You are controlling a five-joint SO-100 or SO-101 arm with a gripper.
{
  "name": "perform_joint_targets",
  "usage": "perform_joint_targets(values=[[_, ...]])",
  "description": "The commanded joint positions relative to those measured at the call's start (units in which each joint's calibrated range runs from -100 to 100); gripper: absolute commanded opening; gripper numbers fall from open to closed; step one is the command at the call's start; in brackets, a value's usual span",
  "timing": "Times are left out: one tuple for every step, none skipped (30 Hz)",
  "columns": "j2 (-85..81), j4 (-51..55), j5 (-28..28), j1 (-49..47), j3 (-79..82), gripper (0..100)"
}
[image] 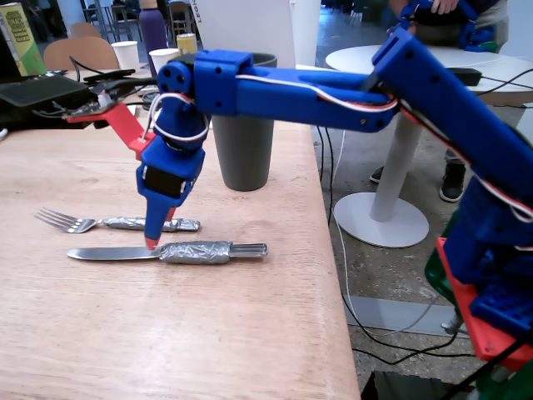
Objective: Grab the fork and place it in gray glass
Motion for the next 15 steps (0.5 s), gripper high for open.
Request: perform_joint_targets(values=[[-1.14, 0.26, -0.15, 0.57, -2.37, 22], [-1.14, -0.07, 0.24, 0.57, -2.46, 22], [-1.14, -0.97, 0.34, 0.57, -2.46, 22], [-1.14, -1.13, 0.39, 0.57, -2.56, 22], [-1.14, -1.13, 0.44, 0.74, -2.56, 22], [-1.14, -1.13, 0.44, 0.74, -2.56, 22], [-1.14, -1.22, 0.44, 0.91, -2.56, 22], [-1.14, -1.30, 0.44, 1.08, -2.56, 22], [-1.14, -2.04, 0.49, 1.92, -2.56, 22], [-1.14, -4.17, 0.49, 2.43, -2.56, 22], [-1.14, -6.14, 0.49, 2.60, -2.56, 22], [-1.14, -6.47, 0.49, 3.11, -2.56, 22], [-1.14, -6.47, 0.49, 3.11, -2.56, 22], [-1.14, -6.47, 0.49, 3.11, -2.56, 22], [-1.14, -6.88, 0.49, 3.11, -2.56, 22]])
